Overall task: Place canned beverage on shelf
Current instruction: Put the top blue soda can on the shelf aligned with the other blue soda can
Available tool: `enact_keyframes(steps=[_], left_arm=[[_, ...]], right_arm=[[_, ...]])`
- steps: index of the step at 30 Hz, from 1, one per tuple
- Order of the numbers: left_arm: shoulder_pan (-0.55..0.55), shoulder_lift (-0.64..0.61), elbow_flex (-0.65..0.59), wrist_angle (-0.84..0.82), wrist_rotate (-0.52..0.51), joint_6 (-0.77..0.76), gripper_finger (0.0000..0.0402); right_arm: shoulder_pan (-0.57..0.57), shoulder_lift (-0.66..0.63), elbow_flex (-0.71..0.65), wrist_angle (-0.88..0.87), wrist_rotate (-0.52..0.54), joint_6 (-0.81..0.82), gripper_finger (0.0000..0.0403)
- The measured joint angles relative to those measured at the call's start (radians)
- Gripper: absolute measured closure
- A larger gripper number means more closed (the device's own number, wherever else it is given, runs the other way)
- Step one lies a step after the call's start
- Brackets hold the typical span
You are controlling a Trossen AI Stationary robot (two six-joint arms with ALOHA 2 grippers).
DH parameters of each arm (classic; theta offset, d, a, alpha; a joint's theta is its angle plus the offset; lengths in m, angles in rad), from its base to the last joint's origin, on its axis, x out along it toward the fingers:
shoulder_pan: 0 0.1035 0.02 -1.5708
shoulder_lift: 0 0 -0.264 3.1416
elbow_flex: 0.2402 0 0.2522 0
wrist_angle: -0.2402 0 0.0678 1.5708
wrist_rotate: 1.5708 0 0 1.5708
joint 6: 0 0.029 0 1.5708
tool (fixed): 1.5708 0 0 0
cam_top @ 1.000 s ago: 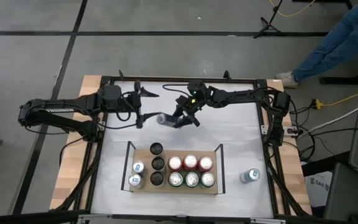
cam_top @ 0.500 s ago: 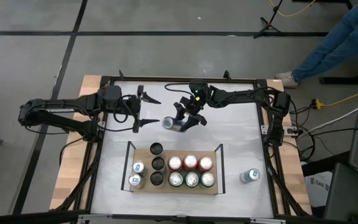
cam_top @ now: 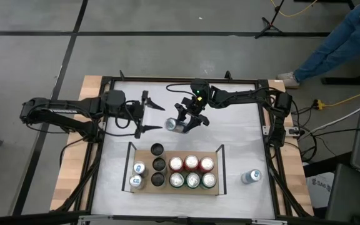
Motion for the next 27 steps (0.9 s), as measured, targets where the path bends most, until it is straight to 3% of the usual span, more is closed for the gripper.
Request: enact_keyframes(steps=[27], left_arm=[[-0.041, 0.179, 0.000, 0.160, -0.001, 0.000, 0.0078]], right_arm=[[0.000, 0.000, 0.000, 0.002, 0.000, 0.000, 0.0172]])
